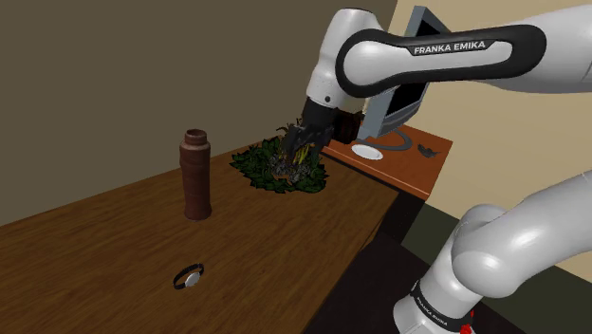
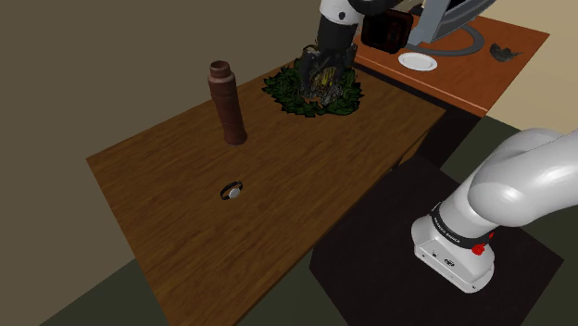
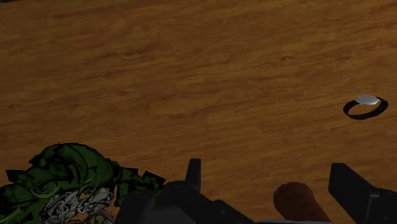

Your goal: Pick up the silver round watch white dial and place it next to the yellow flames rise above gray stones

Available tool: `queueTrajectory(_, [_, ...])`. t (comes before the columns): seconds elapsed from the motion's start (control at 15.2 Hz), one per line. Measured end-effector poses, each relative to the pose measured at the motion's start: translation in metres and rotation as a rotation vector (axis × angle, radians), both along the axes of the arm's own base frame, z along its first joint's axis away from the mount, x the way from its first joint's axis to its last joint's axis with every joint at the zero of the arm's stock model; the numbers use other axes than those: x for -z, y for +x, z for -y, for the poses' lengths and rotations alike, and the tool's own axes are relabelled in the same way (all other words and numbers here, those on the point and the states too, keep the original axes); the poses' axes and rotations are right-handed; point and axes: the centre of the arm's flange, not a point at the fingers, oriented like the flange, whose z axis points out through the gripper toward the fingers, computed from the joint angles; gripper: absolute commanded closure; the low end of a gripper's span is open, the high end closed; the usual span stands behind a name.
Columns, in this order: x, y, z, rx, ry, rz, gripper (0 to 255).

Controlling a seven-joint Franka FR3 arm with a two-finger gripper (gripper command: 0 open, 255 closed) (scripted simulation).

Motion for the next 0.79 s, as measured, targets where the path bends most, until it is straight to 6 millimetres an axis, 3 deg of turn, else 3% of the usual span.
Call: queueTrajectory(0.79, [0.111, 0.055, -0.104, -0.064, 0.051, -0.101, 0])
